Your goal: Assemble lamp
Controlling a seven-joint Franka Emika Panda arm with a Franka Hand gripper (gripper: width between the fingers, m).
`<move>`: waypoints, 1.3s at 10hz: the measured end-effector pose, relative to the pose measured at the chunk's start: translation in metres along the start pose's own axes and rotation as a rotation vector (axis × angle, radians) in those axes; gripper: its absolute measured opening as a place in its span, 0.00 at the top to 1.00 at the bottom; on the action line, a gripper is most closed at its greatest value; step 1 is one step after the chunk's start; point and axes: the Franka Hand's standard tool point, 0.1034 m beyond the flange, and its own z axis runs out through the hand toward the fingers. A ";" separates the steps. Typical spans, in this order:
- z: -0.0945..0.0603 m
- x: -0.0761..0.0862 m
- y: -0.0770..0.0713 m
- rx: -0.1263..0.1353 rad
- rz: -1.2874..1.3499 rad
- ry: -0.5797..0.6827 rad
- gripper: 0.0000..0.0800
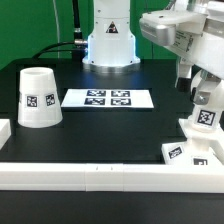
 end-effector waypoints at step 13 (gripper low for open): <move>0.002 -0.012 -0.002 0.007 0.177 -0.002 0.34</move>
Offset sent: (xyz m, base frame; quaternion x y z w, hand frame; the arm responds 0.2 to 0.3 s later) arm 0.0000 0.0000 0.0000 0.0000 0.0000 0.0000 1.0000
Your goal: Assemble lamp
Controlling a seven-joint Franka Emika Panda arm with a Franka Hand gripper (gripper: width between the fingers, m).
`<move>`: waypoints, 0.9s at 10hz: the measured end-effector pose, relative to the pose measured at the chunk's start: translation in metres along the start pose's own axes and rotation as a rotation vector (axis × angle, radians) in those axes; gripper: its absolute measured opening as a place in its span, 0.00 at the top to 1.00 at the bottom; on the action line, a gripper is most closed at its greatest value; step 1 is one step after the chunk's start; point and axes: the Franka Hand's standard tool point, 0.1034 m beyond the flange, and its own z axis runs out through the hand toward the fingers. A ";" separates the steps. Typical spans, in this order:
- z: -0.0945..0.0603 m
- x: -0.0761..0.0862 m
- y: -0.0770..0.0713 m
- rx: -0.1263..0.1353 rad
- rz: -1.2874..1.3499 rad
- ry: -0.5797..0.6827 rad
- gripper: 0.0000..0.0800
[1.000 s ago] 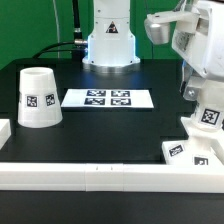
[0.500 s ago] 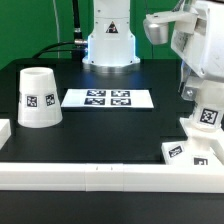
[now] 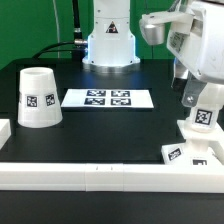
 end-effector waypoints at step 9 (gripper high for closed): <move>-0.007 0.030 -0.001 -0.004 0.001 0.023 0.13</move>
Offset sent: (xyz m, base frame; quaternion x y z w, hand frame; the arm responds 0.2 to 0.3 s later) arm -0.0064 0.0130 0.0113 -0.0006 0.0105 -0.0208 0.9997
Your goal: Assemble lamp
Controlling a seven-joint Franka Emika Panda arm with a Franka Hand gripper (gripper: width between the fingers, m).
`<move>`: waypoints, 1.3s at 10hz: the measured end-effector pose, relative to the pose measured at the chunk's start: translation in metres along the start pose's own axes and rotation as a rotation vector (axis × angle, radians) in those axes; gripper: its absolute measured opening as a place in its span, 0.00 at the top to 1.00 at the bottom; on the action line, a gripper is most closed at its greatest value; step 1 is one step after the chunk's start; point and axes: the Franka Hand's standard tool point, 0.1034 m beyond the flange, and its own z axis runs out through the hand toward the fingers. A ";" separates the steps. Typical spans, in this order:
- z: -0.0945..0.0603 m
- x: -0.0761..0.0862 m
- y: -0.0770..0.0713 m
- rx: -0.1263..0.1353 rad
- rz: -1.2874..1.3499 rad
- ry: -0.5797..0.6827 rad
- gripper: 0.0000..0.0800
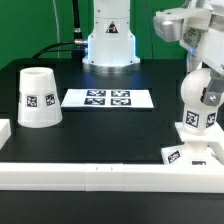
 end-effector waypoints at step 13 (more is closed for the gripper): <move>0.009 0.003 -0.004 0.018 0.176 0.004 0.28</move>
Offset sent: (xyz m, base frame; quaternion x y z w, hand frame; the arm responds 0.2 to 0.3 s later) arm 0.0020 0.0046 -0.0035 -0.0099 -0.0003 0.0081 0.9999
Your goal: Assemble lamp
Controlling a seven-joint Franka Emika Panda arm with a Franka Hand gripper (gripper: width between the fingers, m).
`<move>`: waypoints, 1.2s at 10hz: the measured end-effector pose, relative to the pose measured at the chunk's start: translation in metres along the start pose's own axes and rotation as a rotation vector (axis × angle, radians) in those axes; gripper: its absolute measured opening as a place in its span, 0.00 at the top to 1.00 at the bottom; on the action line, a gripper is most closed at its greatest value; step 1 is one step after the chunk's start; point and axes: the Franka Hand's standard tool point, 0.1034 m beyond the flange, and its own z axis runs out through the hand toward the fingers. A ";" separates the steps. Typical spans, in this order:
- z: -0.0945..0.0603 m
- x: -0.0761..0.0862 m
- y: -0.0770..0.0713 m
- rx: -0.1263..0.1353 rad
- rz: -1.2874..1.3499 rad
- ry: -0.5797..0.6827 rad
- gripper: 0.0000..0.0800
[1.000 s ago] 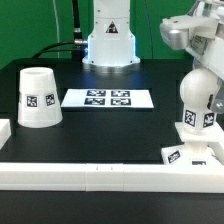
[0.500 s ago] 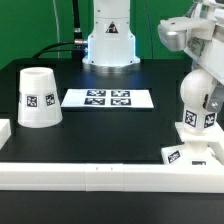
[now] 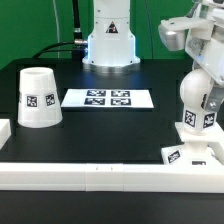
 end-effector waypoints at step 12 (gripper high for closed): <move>-0.002 0.005 0.000 0.008 0.958 0.022 0.28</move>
Offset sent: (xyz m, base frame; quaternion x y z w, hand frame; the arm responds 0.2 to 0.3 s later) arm -0.0014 0.0028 -0.0011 0.0002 -0.0078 0.1861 0.9825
